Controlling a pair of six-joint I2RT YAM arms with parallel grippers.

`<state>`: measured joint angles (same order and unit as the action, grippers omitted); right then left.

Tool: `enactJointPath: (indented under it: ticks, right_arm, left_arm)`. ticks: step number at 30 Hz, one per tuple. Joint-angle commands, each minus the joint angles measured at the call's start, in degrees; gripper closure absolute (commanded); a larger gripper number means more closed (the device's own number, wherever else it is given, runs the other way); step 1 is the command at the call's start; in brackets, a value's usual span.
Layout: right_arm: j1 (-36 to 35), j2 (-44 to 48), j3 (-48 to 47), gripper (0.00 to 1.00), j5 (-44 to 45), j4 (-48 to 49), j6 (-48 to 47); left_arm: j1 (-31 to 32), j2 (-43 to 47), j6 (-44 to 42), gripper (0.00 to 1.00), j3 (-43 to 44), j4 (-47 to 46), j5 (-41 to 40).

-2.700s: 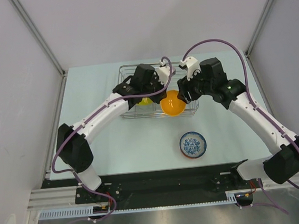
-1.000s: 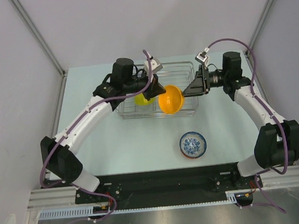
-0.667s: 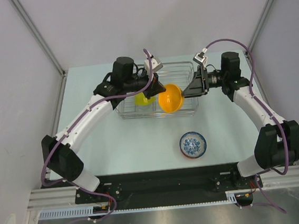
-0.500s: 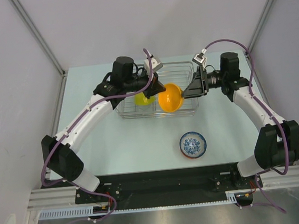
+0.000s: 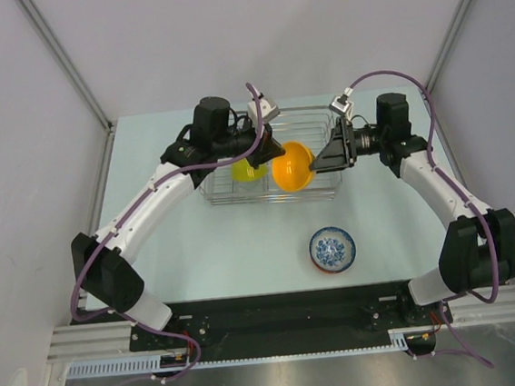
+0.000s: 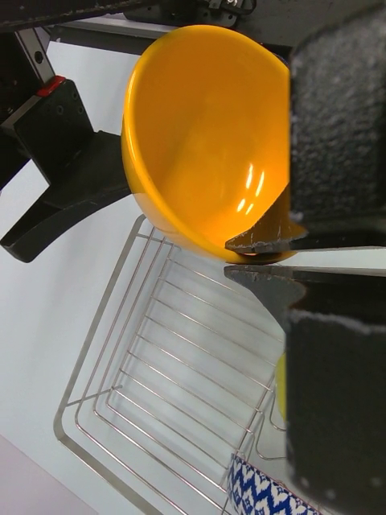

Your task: Load the bowls into the dish rack

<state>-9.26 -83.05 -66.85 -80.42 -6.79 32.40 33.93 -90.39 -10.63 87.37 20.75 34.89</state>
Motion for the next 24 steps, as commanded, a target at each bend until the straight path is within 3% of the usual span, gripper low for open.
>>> enactJointPath:
  ticks: [1,9,24]
  right_arm:
    - [-0.9,3.2,2.6,0.05,1.1,6.2,6.0]
    - [-0.1,3.8,4.6,0.09,2.5,17.0,13.7]
    - [0.7,2.4,3.7,0.12,4.7,18.9,14.3]
  left_arm:
    - [-0.4,1.3,0.7,1.00,0.8,-5.7,-0.6]
    - [-0.3,1.4,1.8,1.00,0.7,-6.4,-1.0]
    - [-0.4,2.7,1.8,1.00,-1.1,-6.3,-0.9]
